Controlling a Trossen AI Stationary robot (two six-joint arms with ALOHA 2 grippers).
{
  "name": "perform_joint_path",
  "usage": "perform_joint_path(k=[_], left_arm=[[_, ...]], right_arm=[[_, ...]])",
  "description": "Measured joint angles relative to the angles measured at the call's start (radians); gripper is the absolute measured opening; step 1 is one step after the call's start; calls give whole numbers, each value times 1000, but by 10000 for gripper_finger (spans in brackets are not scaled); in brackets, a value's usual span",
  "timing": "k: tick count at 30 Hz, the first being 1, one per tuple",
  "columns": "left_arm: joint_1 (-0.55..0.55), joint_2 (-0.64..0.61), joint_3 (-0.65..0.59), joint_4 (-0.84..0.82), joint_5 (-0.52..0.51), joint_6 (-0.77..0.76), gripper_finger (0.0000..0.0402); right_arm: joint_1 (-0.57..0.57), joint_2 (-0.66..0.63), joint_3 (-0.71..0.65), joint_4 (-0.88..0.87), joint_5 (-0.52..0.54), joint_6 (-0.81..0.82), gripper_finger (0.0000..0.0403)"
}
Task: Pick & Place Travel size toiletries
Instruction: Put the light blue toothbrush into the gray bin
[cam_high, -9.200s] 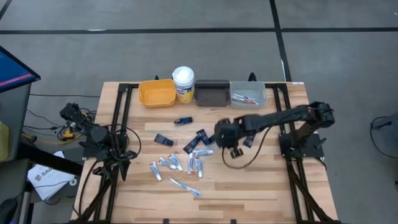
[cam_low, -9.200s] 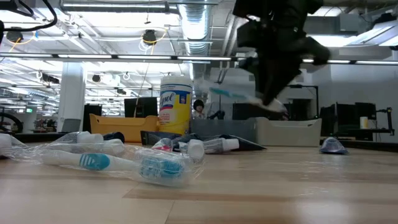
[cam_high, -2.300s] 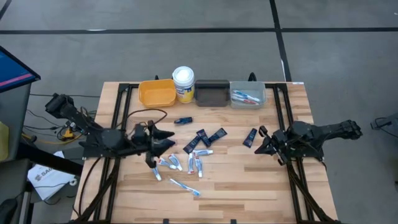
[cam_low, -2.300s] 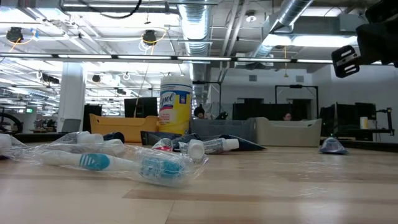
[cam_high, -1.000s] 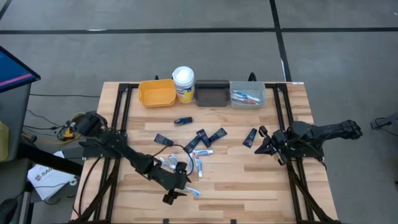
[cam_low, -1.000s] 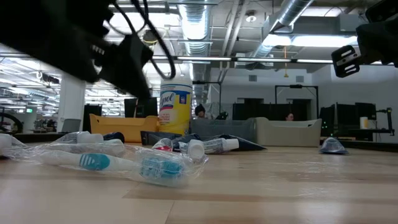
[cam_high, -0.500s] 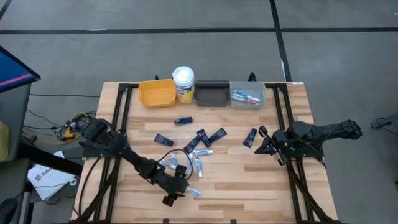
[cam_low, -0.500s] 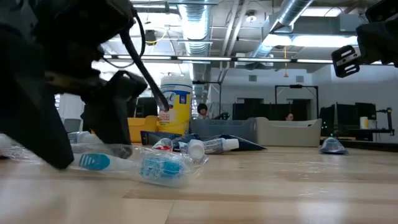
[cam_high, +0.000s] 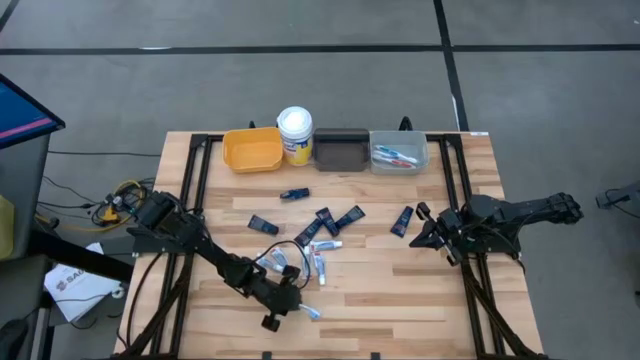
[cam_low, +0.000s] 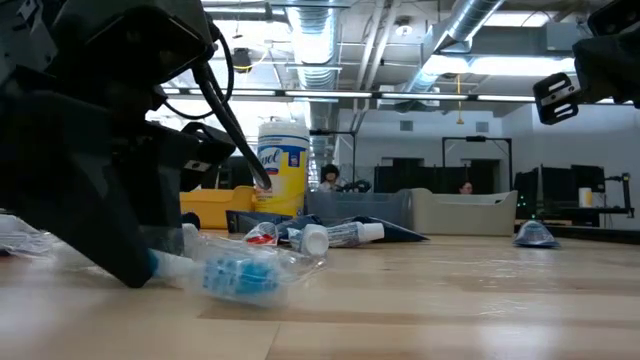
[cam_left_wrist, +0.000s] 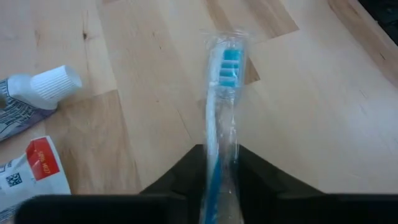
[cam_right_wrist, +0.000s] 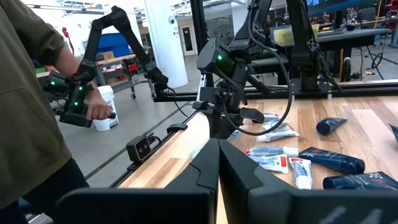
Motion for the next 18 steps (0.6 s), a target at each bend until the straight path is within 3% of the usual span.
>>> perform_joint_path(k=[6, 13, 18], left_arm=[[3, -20, -2, -6, -7, -3, 19], [41, -141, -2, 1, -100, 8, 43], [121, -276, -2, 13, -184, 111, 26]], right_arm=[[0, 0, 0, 0, 0, 0, 0], [0, 0, 0, 0, 0, 0, 0], [0, 0, 0, 0, 0, 0, 0]])
